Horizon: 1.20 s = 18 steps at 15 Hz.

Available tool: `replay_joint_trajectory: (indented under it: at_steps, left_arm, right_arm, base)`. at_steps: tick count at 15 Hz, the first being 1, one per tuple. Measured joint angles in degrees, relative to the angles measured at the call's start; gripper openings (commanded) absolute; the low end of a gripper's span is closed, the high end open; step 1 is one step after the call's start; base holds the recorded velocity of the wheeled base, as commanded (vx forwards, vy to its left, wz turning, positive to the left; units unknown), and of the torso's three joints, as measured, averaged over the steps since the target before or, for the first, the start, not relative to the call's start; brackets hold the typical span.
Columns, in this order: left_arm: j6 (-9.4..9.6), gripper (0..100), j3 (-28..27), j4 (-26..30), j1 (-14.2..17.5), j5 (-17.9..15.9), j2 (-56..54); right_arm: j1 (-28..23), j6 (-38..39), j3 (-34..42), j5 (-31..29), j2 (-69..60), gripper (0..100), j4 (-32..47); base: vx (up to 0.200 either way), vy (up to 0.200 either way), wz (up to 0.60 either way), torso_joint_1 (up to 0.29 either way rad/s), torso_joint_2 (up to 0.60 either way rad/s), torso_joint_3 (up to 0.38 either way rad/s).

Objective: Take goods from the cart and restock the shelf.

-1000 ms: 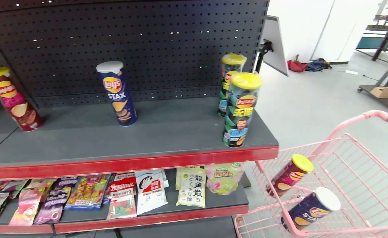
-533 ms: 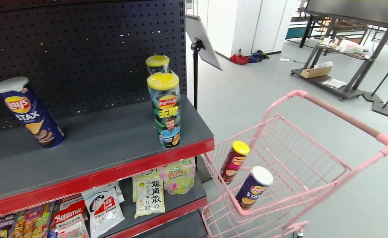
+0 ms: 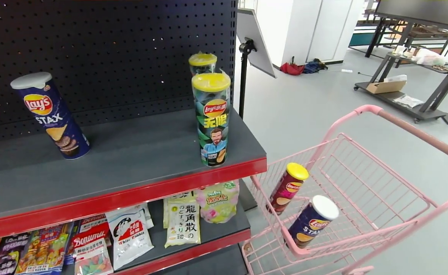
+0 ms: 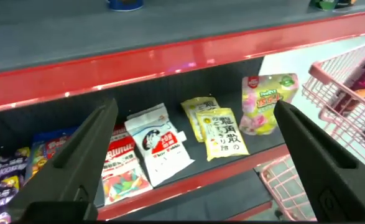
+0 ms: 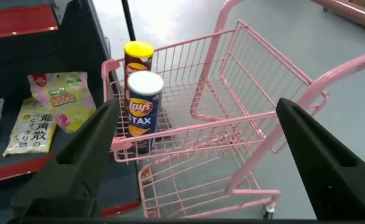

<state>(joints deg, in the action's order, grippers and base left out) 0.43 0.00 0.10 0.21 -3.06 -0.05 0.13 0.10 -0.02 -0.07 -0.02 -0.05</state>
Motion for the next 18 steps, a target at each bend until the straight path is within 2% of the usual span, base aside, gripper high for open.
replay_joint_trajectory:
  at_steps: [12, 18]
  left_arm:
    - [0.01, 100, 0.0, 0.0, 0.0, 0.0, 0.0]
    - [-0.05, 100, 0.0, 0.0, 0.0, 0.0, 0.0]
  right_arm:
    - [0.1, -0.1, 0.0, 0.0, 0.0, 100, 0.1]
    - [0.0, -0.6, -0.2, 0.2, 0.9, 100, 0.3]
  base:
    - [0.0, 0.0, 0.0, -0.165, 0.48, 0.309]
    - [0.0, 0.0, 0.0, -0.025, 0.08, 0.057]
